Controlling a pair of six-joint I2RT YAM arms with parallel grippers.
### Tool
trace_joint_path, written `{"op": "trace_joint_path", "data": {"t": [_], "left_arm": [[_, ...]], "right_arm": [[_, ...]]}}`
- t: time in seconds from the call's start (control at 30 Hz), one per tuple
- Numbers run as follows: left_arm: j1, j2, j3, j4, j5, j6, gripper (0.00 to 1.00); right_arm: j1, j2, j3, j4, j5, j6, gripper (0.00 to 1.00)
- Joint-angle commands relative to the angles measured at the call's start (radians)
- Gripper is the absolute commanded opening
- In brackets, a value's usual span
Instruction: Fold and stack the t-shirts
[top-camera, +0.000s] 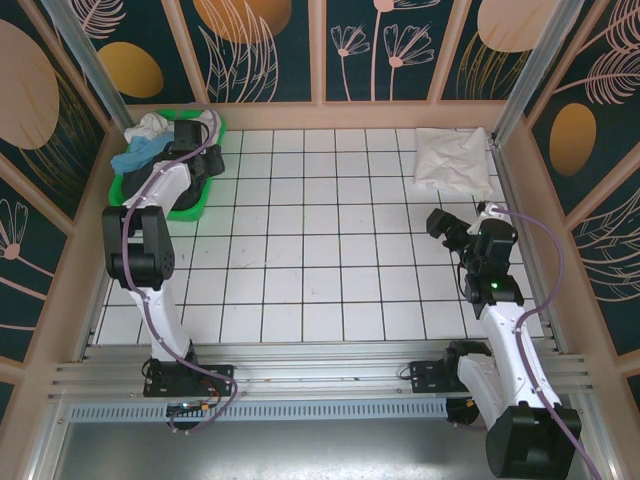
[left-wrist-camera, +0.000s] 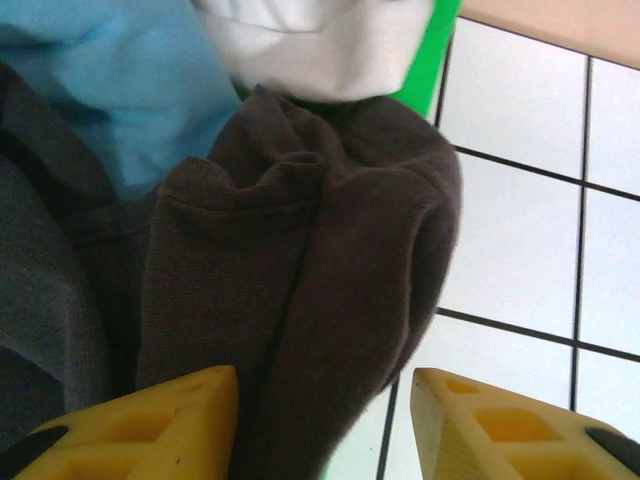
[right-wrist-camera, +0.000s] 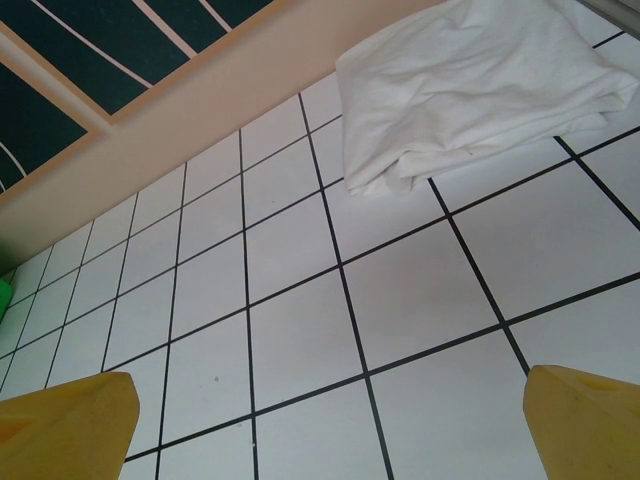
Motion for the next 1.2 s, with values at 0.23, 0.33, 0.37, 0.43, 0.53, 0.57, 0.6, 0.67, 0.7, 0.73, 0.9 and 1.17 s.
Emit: {"op": "trace_joint_path", "data": {"t": [0.23, 0.33, 0.37, 0.43, 0.53, 0.57, 0.6, 0.67, 0.7, 0.73, 0.9, 1.17], "left_arm": [[0.000, 0.007, 0.093, -0.075, -0.085, 0.032, 0.11], [0.001, -0.036, 0.114, -0.095, -0.108, 0.046, 0.01], [0.002, -0.053, 0.126, -0.101, -0.114, 0.051, 0.00], [0.002, -0.090, 0.144, -0.104, -0.124, 0.059, 0.00], [0.002, -0.154, 0.168, -0.092, -0.109, 0.080, 0.00], [0.002, -0.180, 0.168, -0.077, -0.103, 0.087, 0.00], [0.002, -0.207, 0.170, -0.059, -0.110, 0.089, 0.00], [0.002, -0.258, 0.164, -0.022, -0.113, 0.092, 0.00], [0.002, -0.286, 0.158, 0.007, -0.113, 0.092, 0.00], [0.001, -0.292, 0.157, 0.029, -0.121, 0.087, 0.00], [0.002, -0.394, 0.185, 0.122, -0.123, 0.079, 0.00], [0.002, -0.479, 0.223, 0.214, -0.027, 0.072, 0.00]], "right_arm": [[-0.006, -0.004, -0.016, 0.044, -0.046, -0.001, 0.99], [-0.007, -0.012, -0.004, 0.018, -0.018, -0.007, 0.99], [-0.007, -0.017, -0.007, 0.019, -0.016, -0.005, 0.99], [-0.006, -0.025, -0.018, 0.035, -0.033, 0.003, 0.99], [-0.007, -0.025, -0.019, 0.043, -0.051, 0.005, 0.99], [-0.007, -0.025, -0.018, 0.040, -0.050, 0.004, 0.99], [-0.006, -0.026, -0.018, 0.039, -0.047, 0.004, 0.99], [-0.006, -0.028, -0.024, 0.047, -0.054, 0.005, 0.99], [-0.007, -0.026, -0.027, 0.053, -0.060, 0.007, 0.99], [-0.007, -0.025, -0.028, 0.054, -0.062, 0.007, 0.99], [-0.006, -0.018, -0.036, 0.059, -0.064, 0.010, 0.99], [-0.007, 0.014, -0.035, 0.091, -0.089, 0.030, 0.99]]}}
